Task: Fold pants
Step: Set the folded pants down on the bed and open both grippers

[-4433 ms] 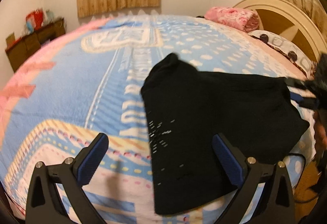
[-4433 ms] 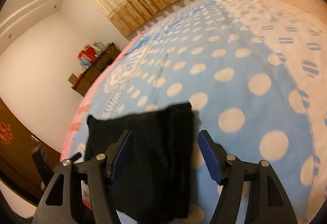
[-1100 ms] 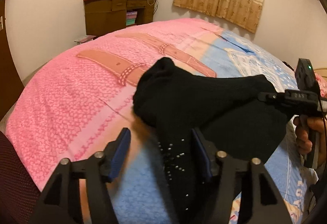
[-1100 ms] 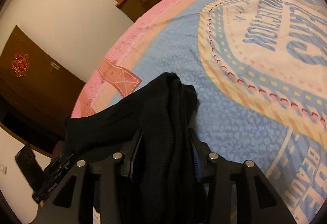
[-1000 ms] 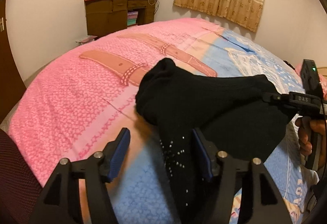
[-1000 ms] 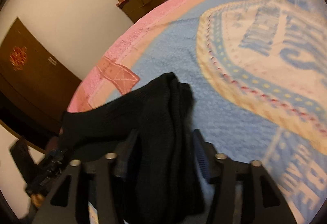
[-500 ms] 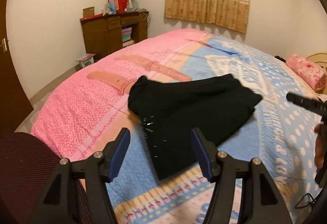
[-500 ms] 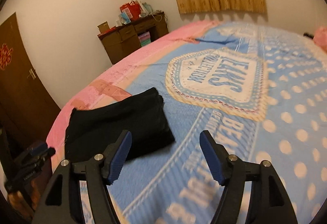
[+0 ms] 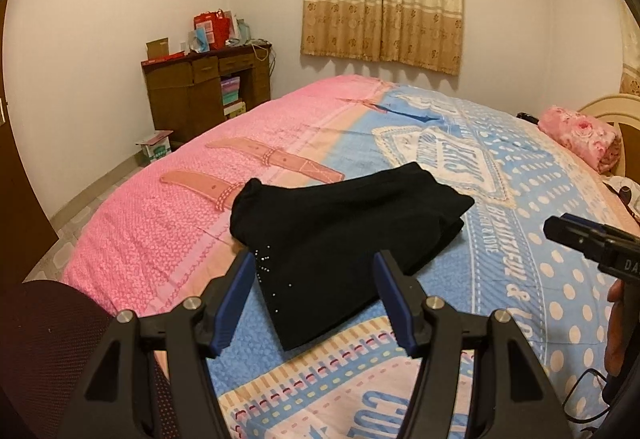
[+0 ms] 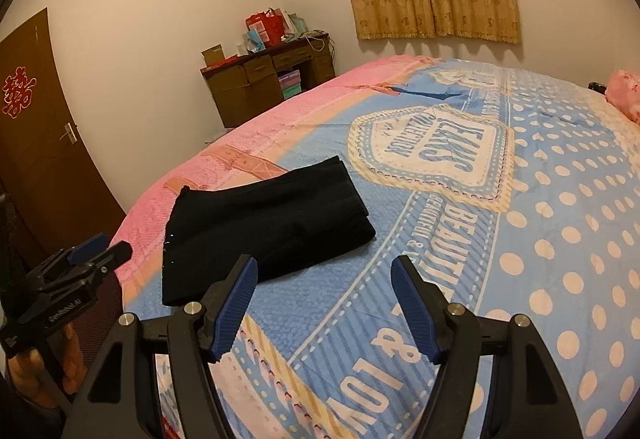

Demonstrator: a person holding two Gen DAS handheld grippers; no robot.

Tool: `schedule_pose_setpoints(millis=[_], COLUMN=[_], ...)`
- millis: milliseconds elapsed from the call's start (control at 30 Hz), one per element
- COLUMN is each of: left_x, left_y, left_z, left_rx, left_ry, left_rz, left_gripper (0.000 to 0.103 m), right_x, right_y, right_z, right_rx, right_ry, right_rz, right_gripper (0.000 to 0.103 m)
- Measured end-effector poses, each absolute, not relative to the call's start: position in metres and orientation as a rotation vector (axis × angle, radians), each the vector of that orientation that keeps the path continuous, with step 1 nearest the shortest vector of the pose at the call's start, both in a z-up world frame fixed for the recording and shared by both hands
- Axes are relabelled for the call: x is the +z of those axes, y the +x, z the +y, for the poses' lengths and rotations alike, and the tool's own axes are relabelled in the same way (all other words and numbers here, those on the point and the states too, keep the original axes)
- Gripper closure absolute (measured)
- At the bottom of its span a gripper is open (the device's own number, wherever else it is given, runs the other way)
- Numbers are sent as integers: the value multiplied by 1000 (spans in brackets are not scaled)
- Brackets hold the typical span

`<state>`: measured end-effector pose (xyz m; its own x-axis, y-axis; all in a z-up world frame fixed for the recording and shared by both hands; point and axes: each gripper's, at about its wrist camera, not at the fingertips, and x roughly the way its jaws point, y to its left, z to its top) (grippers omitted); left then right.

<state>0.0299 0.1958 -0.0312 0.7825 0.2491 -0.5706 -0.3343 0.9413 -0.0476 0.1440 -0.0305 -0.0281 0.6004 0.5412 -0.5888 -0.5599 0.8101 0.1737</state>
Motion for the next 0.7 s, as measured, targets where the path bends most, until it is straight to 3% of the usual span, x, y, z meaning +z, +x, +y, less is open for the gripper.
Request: schedule_pose_setpoints(millis=[700], left_x=[-33], left_y=[29], left_z=[194], left_rx=[323], left_ry=[-143], left_rz=[600], left_gripper=[39], right_x=[-22], right_y=[128], right_z=[-21], right_rx=[654], right_ry=[-58], right_rz=[661], right_gripper=[32])
